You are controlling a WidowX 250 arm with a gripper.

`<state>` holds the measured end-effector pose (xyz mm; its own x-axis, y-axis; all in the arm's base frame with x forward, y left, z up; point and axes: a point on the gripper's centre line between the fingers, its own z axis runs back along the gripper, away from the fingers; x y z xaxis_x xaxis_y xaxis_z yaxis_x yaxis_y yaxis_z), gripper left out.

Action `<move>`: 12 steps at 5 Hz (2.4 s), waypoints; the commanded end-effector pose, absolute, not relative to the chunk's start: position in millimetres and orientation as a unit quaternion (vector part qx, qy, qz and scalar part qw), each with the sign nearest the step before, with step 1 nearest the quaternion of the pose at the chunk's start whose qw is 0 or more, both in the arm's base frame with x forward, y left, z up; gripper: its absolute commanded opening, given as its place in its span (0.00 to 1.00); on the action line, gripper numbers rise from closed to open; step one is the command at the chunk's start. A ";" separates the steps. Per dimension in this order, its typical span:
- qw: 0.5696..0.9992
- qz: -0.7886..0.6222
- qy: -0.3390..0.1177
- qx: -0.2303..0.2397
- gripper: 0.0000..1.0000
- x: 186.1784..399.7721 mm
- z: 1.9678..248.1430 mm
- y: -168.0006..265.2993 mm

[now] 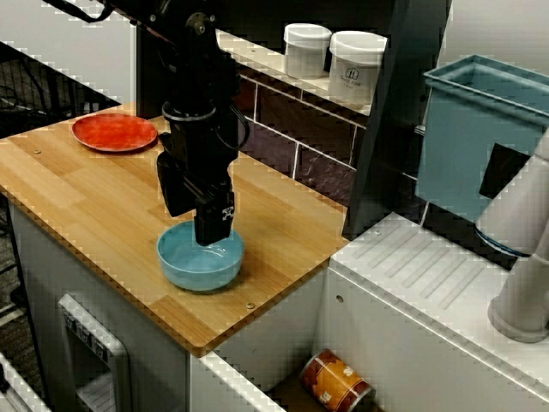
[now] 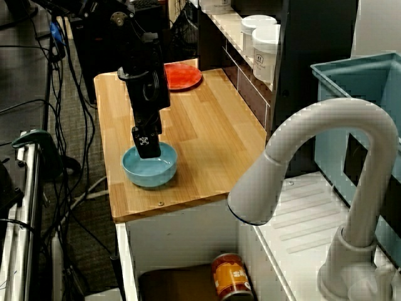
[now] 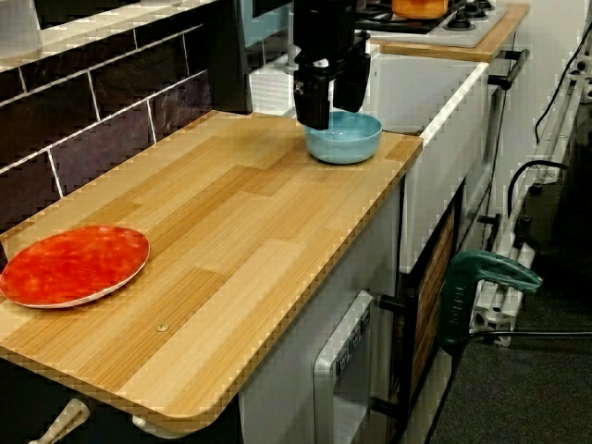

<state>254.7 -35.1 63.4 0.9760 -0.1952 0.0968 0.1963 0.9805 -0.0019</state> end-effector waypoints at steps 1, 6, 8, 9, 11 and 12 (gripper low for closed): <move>0.993 -0.100 -0.066 0.005 1.00 241.9 69.9 -38.6; 0.994 -0.091 -0.055 0.019 0.23 239.3 55.4 -36.8; 0.995 -0.089 -0.048 0.025 0.25 242.4 43.8 -43.8; 0.995 -0.086 -0.042 0.028 0.23 248.3 37.9 -47.2; 0.997 -0.071 -0.032 0.028 0.18 270.8 33.2 -44.4; 0.997 -0.059 -0.034 0.023 0.18 287.6 37.8 -40.9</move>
<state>287.8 -41.8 25.4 0.9926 -0.1197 0.0221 0.1185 0.9917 0.0494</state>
